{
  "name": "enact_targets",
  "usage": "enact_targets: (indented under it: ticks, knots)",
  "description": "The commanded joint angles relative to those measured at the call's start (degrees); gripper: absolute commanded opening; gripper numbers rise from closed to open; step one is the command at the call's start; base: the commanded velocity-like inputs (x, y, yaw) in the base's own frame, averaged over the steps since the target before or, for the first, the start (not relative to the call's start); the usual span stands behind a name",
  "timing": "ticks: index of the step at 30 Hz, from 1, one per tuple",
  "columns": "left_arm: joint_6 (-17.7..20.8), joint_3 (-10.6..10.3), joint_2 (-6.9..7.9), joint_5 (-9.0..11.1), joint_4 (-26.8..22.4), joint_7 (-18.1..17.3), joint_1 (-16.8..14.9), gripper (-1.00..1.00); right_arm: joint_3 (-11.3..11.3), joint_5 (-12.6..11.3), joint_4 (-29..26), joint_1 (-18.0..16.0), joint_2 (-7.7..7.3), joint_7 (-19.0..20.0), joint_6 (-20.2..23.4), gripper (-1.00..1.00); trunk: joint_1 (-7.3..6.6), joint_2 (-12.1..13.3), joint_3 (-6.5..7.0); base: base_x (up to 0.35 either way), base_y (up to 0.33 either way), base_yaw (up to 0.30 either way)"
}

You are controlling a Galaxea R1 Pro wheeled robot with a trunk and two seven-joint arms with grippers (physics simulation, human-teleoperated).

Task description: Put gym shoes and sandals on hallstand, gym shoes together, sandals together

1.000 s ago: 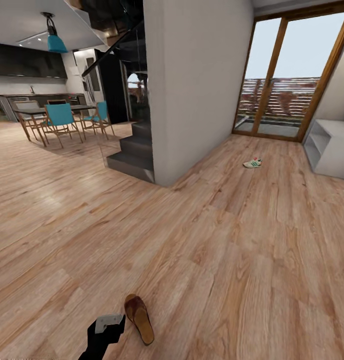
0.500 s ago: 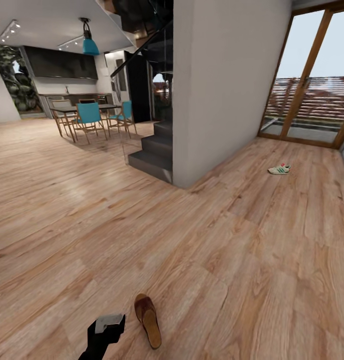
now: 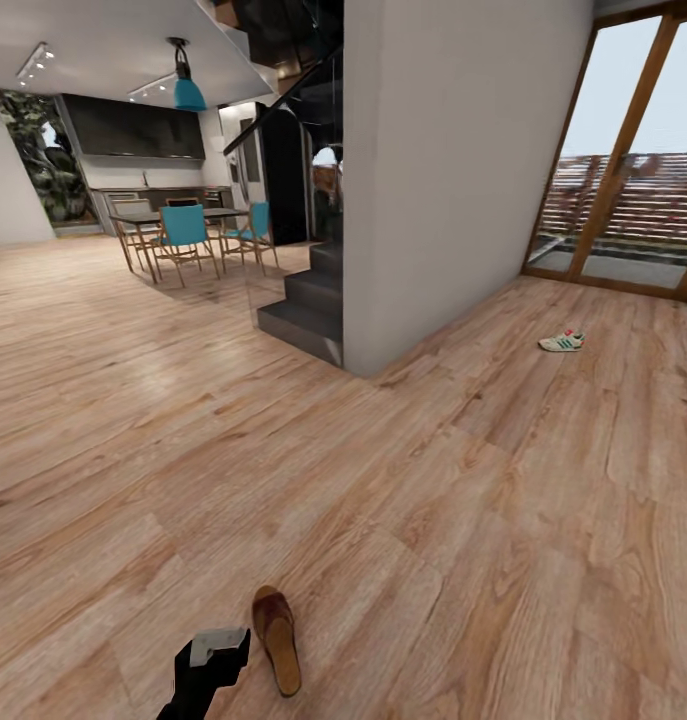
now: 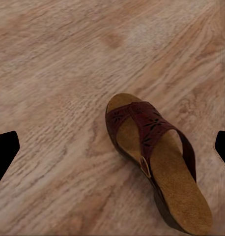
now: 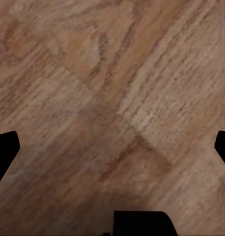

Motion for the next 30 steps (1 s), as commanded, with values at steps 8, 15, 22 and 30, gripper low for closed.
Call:
enact_targets:
  ticks: [8, 15, 22, 30]
  knots:
    - [-0.19, -0.02, -0.01, 0.47, 0.00, -0.02, -0.02, 1.00, 0.02, 0.12, -0.05, -0.01, -0.01, 0.01, 0.13, 1.00, -0.01, -0.02, -0.05, 0.000, -0.030, 0.000]
    - [-0.19, -0.02, -0.01, 0.45, 0.00, -0.02, -0.02, 1.00, 0.02, 0.12, -0.05, -0.01, -0.04, 0.01, 0.13, 1.00, -0.01, -0.02, -0.05, -0.043, -0.086, 0.000]
    - [-0.19, -0.02, -0.01, 0.47, -0.01, -0.02, -0.02, 1.00, 0.09, 0.12, -0.05, -0.01, -0.01, 0.01, 0.13, 1.00, -0.01, -0.02, -0.05, -0.078, -0.161, 0.000]
    - [-0.19, -0.02, -0.01, 0.47, 0.01, -0.02, -0.02, 1.00, 0.04, 0.12, -0.05, -0.01, 0.00, 0.01, 0.13, 1.00, -0.01, -0.02, -0.05, -0.010, -0.019, 0.000]
